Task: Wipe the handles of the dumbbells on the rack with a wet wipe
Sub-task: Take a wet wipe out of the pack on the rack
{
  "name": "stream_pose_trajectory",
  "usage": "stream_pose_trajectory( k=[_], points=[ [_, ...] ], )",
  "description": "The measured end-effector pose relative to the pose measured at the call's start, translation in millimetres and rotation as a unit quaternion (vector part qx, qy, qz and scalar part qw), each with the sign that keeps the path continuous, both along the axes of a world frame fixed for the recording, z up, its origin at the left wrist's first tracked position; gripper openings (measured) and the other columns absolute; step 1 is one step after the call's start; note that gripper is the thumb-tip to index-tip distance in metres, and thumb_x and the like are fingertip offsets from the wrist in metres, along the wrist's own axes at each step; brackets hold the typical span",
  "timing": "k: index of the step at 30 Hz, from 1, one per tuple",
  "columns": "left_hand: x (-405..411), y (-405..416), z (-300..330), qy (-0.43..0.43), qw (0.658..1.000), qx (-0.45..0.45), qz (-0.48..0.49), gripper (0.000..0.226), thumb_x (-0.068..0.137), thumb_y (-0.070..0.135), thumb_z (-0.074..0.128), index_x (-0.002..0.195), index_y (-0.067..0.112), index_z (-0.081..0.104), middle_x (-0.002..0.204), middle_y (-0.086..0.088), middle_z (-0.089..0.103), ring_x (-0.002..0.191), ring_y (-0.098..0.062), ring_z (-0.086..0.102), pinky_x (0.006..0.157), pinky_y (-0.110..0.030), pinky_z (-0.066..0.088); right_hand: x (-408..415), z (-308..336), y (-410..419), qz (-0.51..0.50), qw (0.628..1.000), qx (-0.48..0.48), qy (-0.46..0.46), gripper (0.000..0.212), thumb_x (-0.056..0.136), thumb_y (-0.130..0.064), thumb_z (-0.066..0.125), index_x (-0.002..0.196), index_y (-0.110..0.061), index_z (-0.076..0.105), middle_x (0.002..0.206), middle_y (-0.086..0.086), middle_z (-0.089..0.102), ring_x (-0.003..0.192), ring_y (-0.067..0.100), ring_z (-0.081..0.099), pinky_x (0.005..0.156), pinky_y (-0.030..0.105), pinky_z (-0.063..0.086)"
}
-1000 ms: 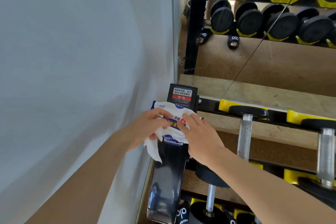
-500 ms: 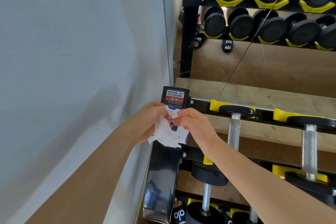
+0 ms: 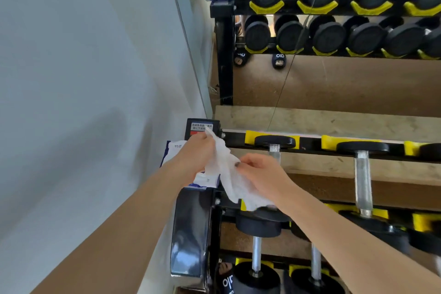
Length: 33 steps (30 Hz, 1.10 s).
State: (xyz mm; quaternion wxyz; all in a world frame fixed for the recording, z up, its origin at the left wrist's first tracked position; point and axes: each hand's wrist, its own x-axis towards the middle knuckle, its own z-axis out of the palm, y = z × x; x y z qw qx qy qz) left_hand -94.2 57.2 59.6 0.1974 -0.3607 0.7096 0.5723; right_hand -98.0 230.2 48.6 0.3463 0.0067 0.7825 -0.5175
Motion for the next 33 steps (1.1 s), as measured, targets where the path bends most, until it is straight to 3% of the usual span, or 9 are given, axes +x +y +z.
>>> stream_pose_trajectory(
  k=[4,8,11,15,19,24,26,31,33],
  points=[
    [-7,25,14,-0.004,1.0,0.008,-0.003,0.026,0.099,0.02,0.045,0.117,0.021,0.064,0.115,-0.006,0.066,0.11,-0.026,0.063,0.096,-0.044,0.056,-10,3,29,-0.036,0.999,-0.019,-0.007,0.021,0.091,-0.013,0.057,0.078,-0.021,0.071,0.073,-0.004,0.065,0.072,0.015,0.058,0.065,0.026,0.044],
    [-13,49,19,0.009,1.0,0.004,-0.008,0.016,0.104,0.018,0.043,0.112,0.021,0.057,0.099,0.0,0.063,0.089,-0.014,0.061,0.063,-0.023,0.05,-15,-3,48,-0.065,0.995,-0.049,-0.058,0.02,0.092,-0.013,0.054,0.086,-0.013,0.073,0.077,0.006,0.065,0.075,0.023,0.056,0.066,0.031,0.042],
    [-18,62,19,0.031,0.998,-0.037,-0.038,0.019,0.104,0.02,0.044,0.094,0.022,0.06,0.093,-0.003,0.062,0.082,-0.015,0.058,0.074,-0.028,0.049,-19,1,59,-0.05,0.993,-0.048,-0.09,0.02,0.096,-0.029,0.055,0.093,-0.016,0.07,0.086,0.006,0.067,0.078,0.019,0.06,0.069,0.028,0.045],
    [-25,74,19,0.061,0.967,-0.182,-0.169,0.029,0.104,0.027,0.041,0.106,0.005,0.059,0.102,-0.014,0.062,0.087,-0.025,0.058,0.083,-0.039,0.051,-21,-5,67,0.062,0.994,0.031,-0.086,0.033,0.097,-0.051,0.046,0.099,-0.021,0.06,0.07,-0.011,0.063,0.07,0.004,0.054,0.066,0.021,0.044],
    [-33,82,24,0.072,0.928,-0.26,-0.257,0.031,0.104,0.03,0.04,0.105,0.005,0.057,0.095,-0.015,0.06,0.083,-0.027,0.058,0.073,-0.038,0.049,-17,-6,76,0.098,0.992,0.026,-0.08,0.013,0.092,-0.048,0.059,0.099,-0.037,0.061,0.114,-0.01,0.066,0.091,-0.001,0.054,0.086,0.026,0.035],
    [-43,84,29,0.074,0.905,-0.297,-0.295,0.024,0.102,0.039,0.045,0.092,0.018,0.052,0.09,-0.006,0.058,0.076,-0.019,0.056,0.061,-0.03,0.048,-5,4,71,-0.027,0.992,-0.072,-0.105,0.05,0.074,-0.062,0.073,0.107,-0.028,0.056,0.11,-0.008,0.064,0.099,0.003,0.057,0.074,0.023,0.044],
    [-45,86,33,0.07,0.897,-0.304,-0.314,0.028,0.101,0.041,0.05,0.086,0.018,0.048,0.085,-0.003,0.054,0.07,-0.015,0.05,0.061,-0.028,0.041,-4,6,62,-0.045,0.993,-0.058,-0.088,0.054,0.07,-0.063,0.074,0.103,-0.023,0.06,0.104,0.003,0.07,0.098,0.017,0.064,0.086,0.038,0.054],
    [-50,83,40,0.057,0.877,-0.31,-0.363,0.032,0.096,0.043,0.061,0.084,0.014,0.051,0.08,-0.001,0.051,0.071,-0.017,0.051,0.062,-0.027,0.041,-11,8,65,-0.11,0.98,-0.134,-0.102,0.011,0.09,-0.021,0.067,0.1,-0.019,0.063,0.097,0.01,0.074,0.096,0.024,0.071,0.098,0.042,0.052],
    [-51,81,42,0.061,0.872,-0.309,-0.374,0.028,0.094,0.04,0.064,0.087,0.016,0.052,0.084,0.0,0.052,0.076,-0.016,0.053,0.067,-0.028,0.046,-15,8,68,-0.112,0.979,-0.131,-0.11,0.015,0.091,-0.006,0.059,0.102,-0.016,0.063,0.102,0.012,0.073,0.094,0.022,0.072,0.096,0.039,0.054]
  ],
)
